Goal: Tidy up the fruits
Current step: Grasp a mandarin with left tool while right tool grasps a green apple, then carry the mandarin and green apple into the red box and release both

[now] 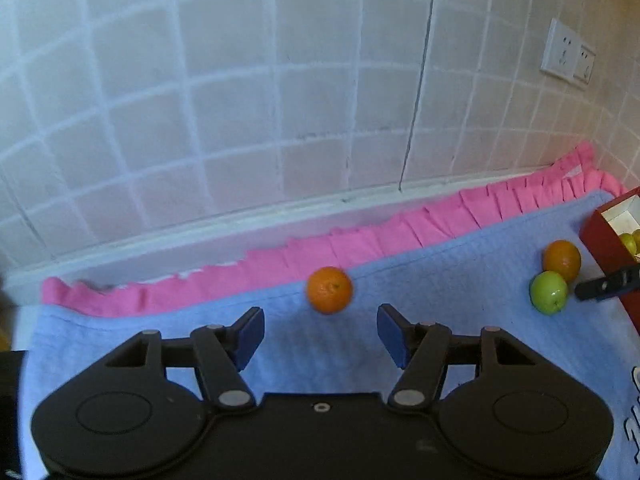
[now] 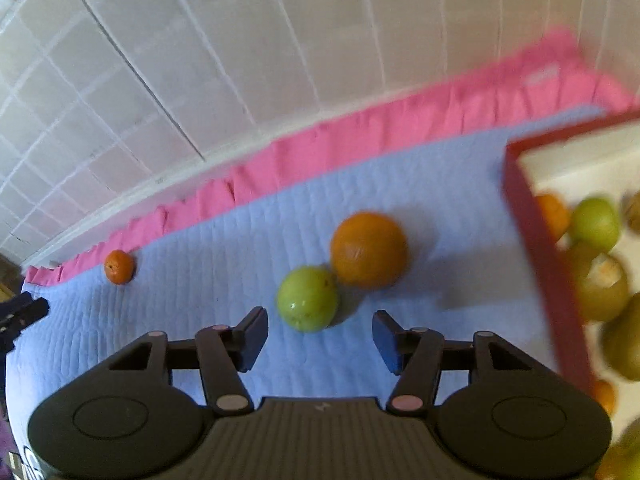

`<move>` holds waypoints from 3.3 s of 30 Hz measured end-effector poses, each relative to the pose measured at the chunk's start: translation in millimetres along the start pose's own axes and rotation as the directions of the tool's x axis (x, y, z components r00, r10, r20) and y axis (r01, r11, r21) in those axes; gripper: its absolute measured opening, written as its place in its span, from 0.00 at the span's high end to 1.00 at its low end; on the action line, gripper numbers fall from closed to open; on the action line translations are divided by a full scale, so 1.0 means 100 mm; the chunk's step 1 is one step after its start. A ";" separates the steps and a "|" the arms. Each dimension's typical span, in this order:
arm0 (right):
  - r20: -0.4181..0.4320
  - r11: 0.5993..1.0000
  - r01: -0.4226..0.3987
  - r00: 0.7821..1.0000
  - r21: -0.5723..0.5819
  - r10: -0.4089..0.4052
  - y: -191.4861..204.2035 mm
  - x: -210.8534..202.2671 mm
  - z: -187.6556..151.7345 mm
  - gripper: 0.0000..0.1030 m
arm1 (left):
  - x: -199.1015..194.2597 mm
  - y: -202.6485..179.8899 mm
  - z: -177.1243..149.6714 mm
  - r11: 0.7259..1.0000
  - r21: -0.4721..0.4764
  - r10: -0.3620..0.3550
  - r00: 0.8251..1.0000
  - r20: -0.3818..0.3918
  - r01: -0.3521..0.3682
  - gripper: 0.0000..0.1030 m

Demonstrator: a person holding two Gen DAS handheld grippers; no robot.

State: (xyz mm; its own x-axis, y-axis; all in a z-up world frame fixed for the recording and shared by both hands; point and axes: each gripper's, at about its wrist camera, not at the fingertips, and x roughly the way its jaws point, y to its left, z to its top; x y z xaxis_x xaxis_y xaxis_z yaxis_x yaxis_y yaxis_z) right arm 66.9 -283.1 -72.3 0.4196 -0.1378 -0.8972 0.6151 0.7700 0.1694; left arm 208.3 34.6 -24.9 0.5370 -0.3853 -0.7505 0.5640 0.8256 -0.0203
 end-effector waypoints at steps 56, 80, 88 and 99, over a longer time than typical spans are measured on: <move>0.280 0.898 0.035 0.944 0.438 -0.174 -2.02 -1.52 -0.79 0.53 | 0.04 -3.02 0.72 0.863 0.314 -0.428 0.903 0.037 0.396 0.53; 0.190 0.892 0.270 0.916 0.363 -0.354 -2.70 -1.39 -0.79 0.53 | 1.19 -5.27 0.49 0.702 0.399 -0.506 0.807 -0.303 0.590 0.53; 0.166 0.898 0.345 0.903 0.273 -0.397 -2.54 -1.30 -0.67 0.53 | 1.33 -5.32 0.47 0.714 0.412 -0.479 0.824 -0.303 0.566 0.53; 0.083 0.900 0.362 0.917 0.242 -0.391 -2.52 -0.96 -0.57 0.53 | 1.35 -5.30 0.48 0.705 0.392 -0.505 0.806 -0.308 0.591 0.52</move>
State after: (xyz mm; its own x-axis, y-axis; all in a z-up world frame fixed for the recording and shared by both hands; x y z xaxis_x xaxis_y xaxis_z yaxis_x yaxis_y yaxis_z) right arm -166.7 -428.5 -51.9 0.2000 -0.4792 -0.8546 0.8669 0.4930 -0.0736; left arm 12.1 -475.2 -83.6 -0.0453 -0.6005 -0.7983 0.9608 0.1925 -0.1993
